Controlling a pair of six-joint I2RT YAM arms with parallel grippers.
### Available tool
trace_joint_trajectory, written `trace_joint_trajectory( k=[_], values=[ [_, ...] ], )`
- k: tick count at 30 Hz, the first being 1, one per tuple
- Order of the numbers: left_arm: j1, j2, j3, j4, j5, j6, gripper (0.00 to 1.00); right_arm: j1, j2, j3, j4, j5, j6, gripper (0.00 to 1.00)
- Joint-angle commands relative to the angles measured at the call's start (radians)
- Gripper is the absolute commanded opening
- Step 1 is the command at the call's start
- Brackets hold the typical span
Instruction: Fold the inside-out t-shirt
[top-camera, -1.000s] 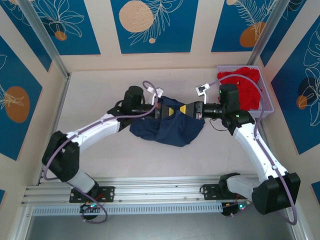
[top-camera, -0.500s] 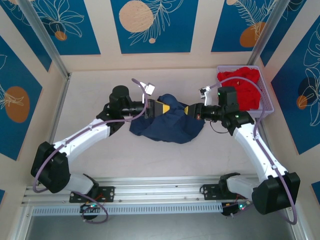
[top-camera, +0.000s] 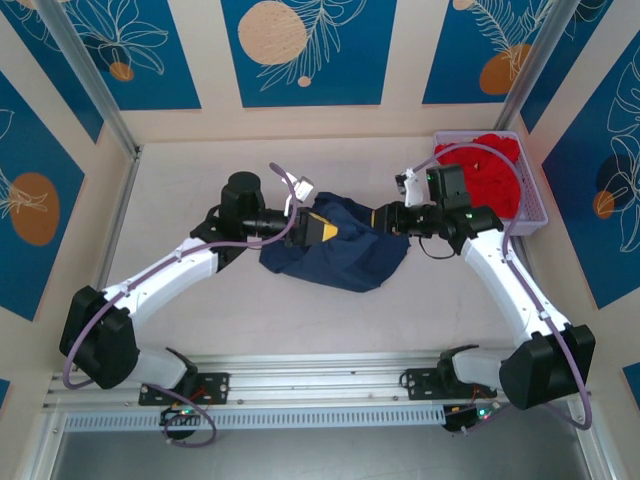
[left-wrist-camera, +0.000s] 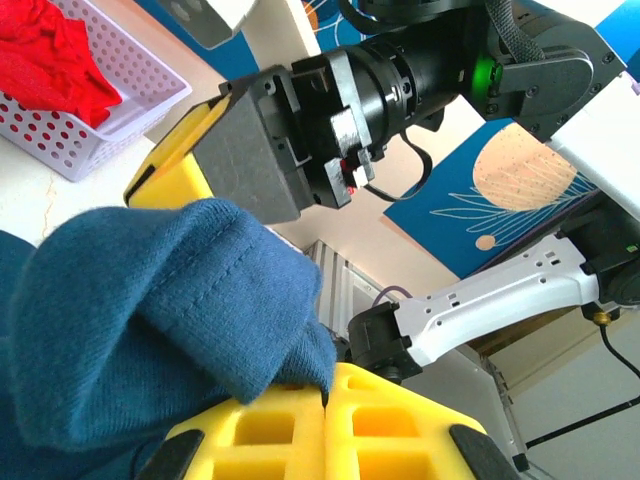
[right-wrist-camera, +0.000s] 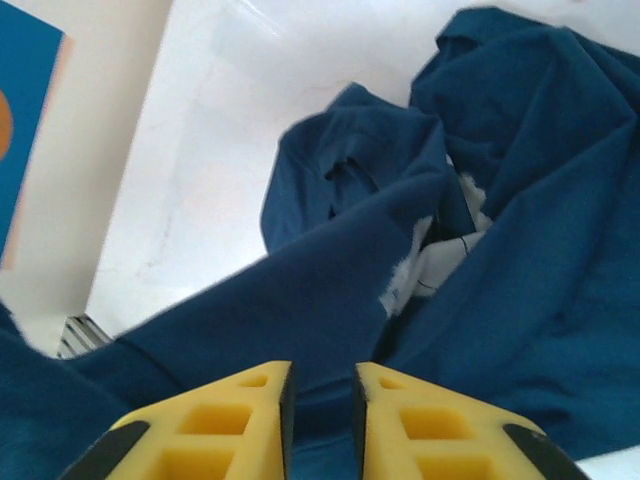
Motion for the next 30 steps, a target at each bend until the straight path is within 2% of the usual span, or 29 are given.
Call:
trace_joint_trajectory(
  k=[1,4,8,10,14,30],
  values=[
    [0.009,0.011,0.044,-0.039,-0.022,0.03,0.0,0.019,-0.049,0.031,-0.044,0.003,-0.083,0.29],
    [0.009,0.023,0.053,-0.052,-0.051,0.017,0.0,0.036,-0.134,-0.021,0.035,-0.064,-0.108,0.31],
    [0.009,0.027,0.06,-0.077,-0.073,0.021,0.0,0.073,-0.201,-0.045,0.068,-0.038,-0.148,0.34],
    [0.009,0.03,0.063,-0.084,-0.075,0.021,0.0,0.096,-0.222,-0.057,0.095,-0.065,-0.17,0.36],
    [0.009,0.026,0.061,-0.083,-0.078,0.019,0.0,0.136,-0.176,-0.046,0.108,-0.15,-0.188,0.36],
    [0.009,0.023,0.056,-0.078,-0.069,0.018,0.0,0.14,-0.064,-0.037,0.166,-0.202,-0.186,0.36]
  ],
)
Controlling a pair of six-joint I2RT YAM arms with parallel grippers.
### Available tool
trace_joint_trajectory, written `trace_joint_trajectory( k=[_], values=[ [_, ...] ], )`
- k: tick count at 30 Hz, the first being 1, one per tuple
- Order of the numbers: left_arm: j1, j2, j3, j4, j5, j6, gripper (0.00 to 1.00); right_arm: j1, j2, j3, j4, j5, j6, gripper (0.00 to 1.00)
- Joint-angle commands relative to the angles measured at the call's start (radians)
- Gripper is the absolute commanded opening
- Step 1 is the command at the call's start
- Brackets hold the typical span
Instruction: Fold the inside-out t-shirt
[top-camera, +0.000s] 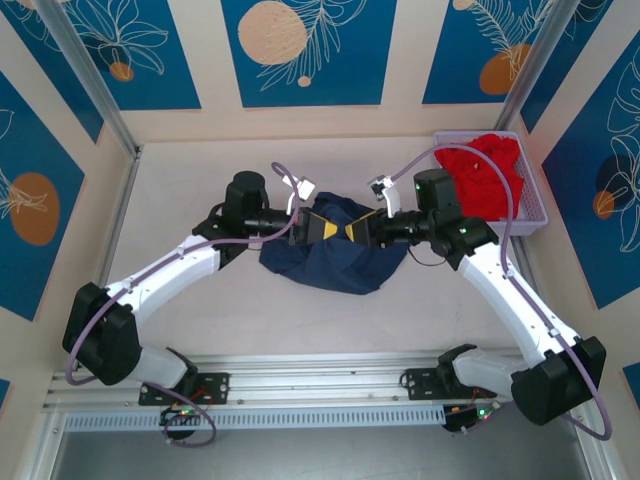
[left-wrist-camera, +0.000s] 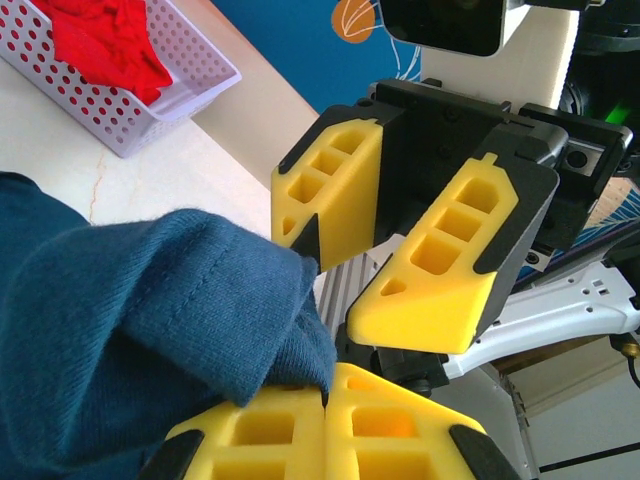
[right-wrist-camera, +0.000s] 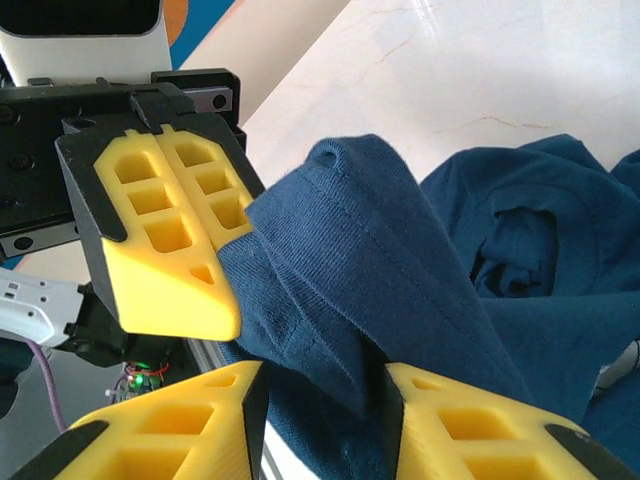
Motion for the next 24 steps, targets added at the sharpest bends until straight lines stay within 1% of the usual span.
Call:
trace_joint_trajectory(
  k=[1,3,7,9,11,12,13,14,16,17,20,22,24],
  values=[
    [0.009,0.001,0.035,0.002,0.007,0.018,0.0,0.002,0.011,0.001,0.015,-0.04,-0.024,0.34],
    [0.009,0.001,0.035,0.002,0.007,0.02,0.0,0.002,0.012,0.0,0.02,-0.046,-0.02,0.27],
    [0.009,0.001,0.031,-0.012,-0.008,0.033,0.0,-0.003,0.001,0.016,0.01,-0.075,-0.024,0.0],
    [0.012,0.002,0.032,-0.043,-0.048,0.05,0.0,-0.008,-0.012,0.036,-0.017,-0.095,-0.027,0.0],
    [0.022,0.004,0.038,-0.109,-0.133,0.078,0.01,-0.013,-0.027,0.055,-0.031,-0.136,-0.005,0.0],
    [0.027,0.005,0.046,-0.147,-0.173,0.099,0.11,-0.014,-0.029,0.059,-0.025,-0.16,0.013,0.0],
    [0.034,0.007,0.056,-0.191,-0.205,0.125,0.24,-0.013,-0.028,0.06,-0.003,-0.19,0.048,0.0],
    [0.042,0.004,0.06,-0.228,-0.237,0.154,0.33,-0.012,-0.024,0.053,0.038,-0.221,0.101,0.0],
    [0.052,-0.023,0.062,-0.303,-0.315,0.214,0.44,0.001,-0.008,0.039,0.12,-0.266,0.195,0.0],
    [0.059,-0.044,0.054,-0.331,-0.365,0.237,0.47,0.013,0.003,0.032,0.154,-0.266,0.234,0.0],
    [0.067,-0.097,0.035,-0.411,-0.49,0.28,0.52,0.051,0.04,0.03,0.193,-0.226,0.29,0.0],
    [0.067,-0.128,0.015,-0.424,-0.487,0.29,0.54,0.07,0.068,0.035,0.199,-0.199,0.313,0.0],
    [0.065,-0.162,-0.015,-0.394,-0.413,0.286,0.56,0.081,0.098,0.045,0.196,-0.168,0.329,0.0]
  ],
)
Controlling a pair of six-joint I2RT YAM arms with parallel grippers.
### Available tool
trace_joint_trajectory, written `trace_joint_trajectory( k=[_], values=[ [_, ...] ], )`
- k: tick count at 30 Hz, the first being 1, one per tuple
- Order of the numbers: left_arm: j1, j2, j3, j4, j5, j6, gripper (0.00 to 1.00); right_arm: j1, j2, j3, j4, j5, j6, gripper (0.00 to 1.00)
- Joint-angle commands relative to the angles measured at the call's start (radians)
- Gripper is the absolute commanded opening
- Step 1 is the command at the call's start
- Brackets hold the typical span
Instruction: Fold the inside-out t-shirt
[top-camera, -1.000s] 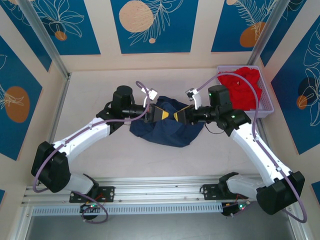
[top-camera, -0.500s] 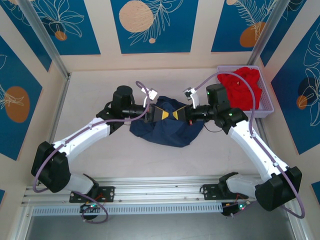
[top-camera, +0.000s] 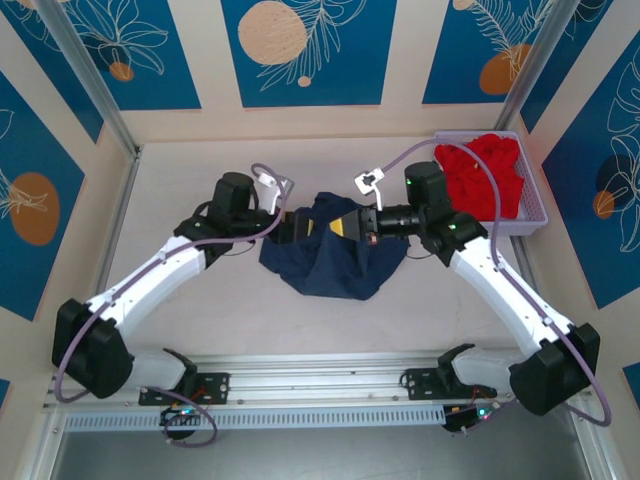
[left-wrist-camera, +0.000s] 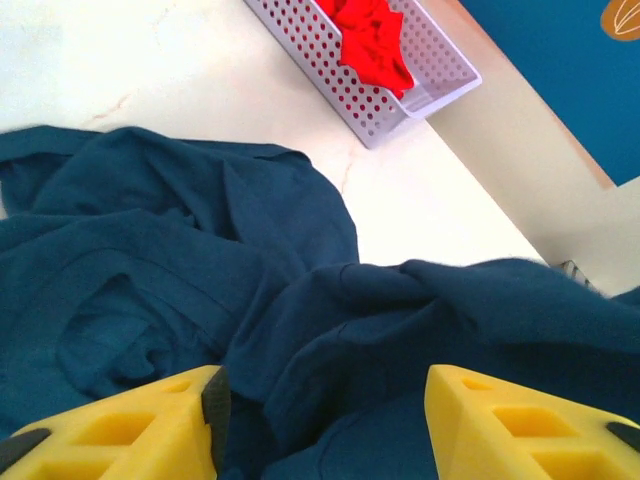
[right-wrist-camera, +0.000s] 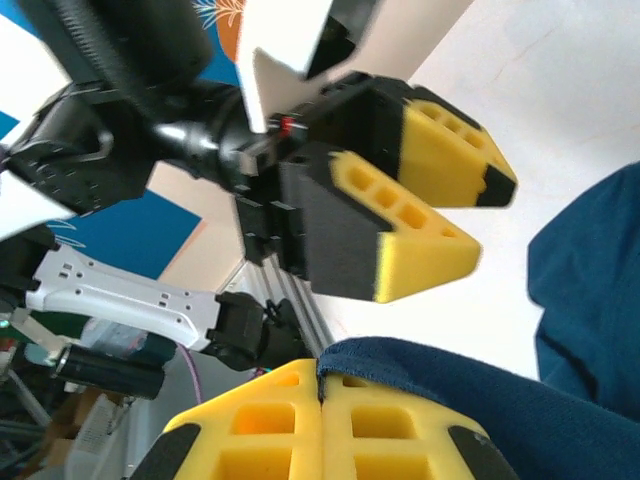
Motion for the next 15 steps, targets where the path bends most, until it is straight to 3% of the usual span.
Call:
trace_joint_trajectory(
  k=[1,5,15],
  values=[
    [0.002,-0.079,-0.052,-0.004,0.039,0.048,0.58,0.019,0.047,0.03,0.024,0.024,0.084,0.0],
    [-0.013,-0.142,-0.15,0.129,0.119,0.057,0.73,0.022,0.075,0.053,0.012,0.01,0.075,0.0],
    [-0.055,-0.012,-0.07,0.13,0.195,0.121,0.72,-0.006,0.078,0.09,-0.063,-0.049,0.037,0.0]
  ],
)
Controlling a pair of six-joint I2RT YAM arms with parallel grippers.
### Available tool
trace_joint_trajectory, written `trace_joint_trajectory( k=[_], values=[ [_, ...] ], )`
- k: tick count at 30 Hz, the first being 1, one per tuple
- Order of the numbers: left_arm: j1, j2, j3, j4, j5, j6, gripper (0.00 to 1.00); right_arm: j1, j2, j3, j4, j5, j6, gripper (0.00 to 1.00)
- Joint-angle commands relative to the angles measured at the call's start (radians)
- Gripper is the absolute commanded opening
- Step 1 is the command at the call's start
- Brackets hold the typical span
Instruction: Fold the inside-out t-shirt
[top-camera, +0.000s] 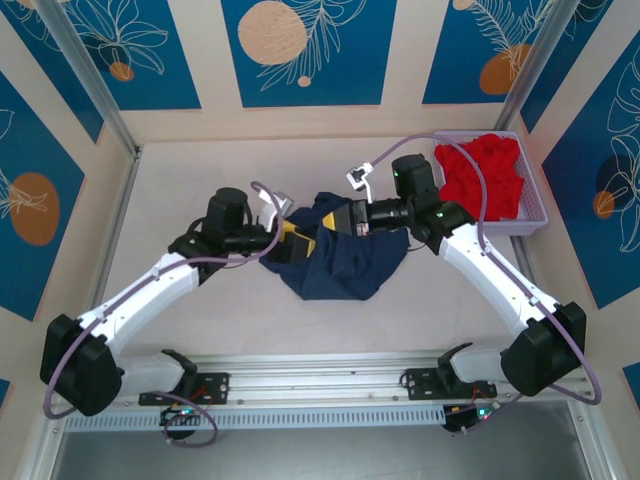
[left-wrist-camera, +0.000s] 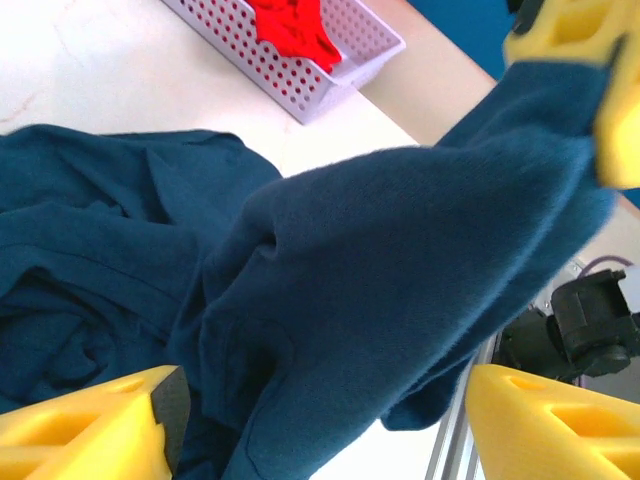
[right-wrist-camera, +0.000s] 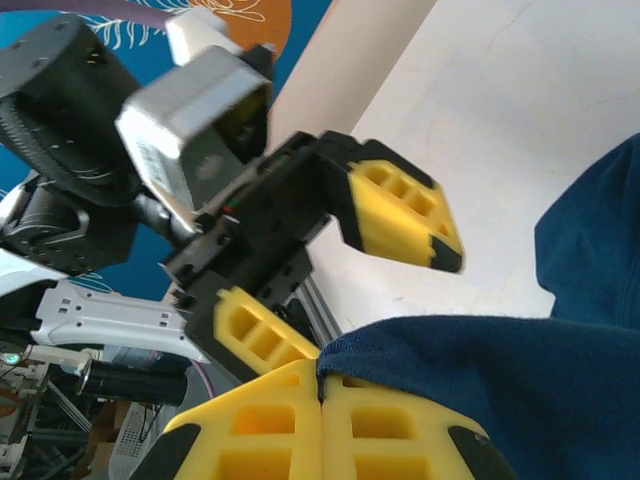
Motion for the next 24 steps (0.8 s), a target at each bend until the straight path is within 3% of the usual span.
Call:
trace_joint_trajectory(
  k=[1,6,11,13,15,17,19,24],
  values=[
    [-0.037,0.064,0.075,0.033,0.07,0.042,0.7,-0.01,-0.006,0.02,-0.031,-0.052,-0.012,0.0],
    [-0.051,0.148,0.135,0.079,0.069,0.004,0.46,-0.031,-0.002,0.022,-0.035,-0.087,-0.012,0.0],
    [-0.046,0.166,0.139,0.13,0.049,-0.073,0.0,-0.088,-0.007,0.033,-0.064,-0.105,0.007,0.01],
    [-0.031,0.162,0.132,0.134,-0.001,-0.155,0.0,-0.131,-0.019,0.048,-0.129,-0.064,-0.001,0.18],
    [-0.001,0.161,0.127,0.136,-0.018,-0.288,0.0,-0.154,-0.056,0.053,-0.222,0.061,-0.061,0.33],
    [0.027,0.159,0.114,0.132,-0.028,-0.439,0.0,-0.143,-0.11,0.026,-0.284,0.235,-0.152,0.39],
    [0.037,0.158,0.105,0.115,-0.03,-0.524,0.0,-0.123,-0.157,-0.039,-0.26,0.333,-0.211,0.43],
    [0.047,0.156,0.092,0.094,-0.038,-0.613,0.0,-0.033,-0.215,-0.251,-0.07,0.448,-0.306,0.55]
  ],
)
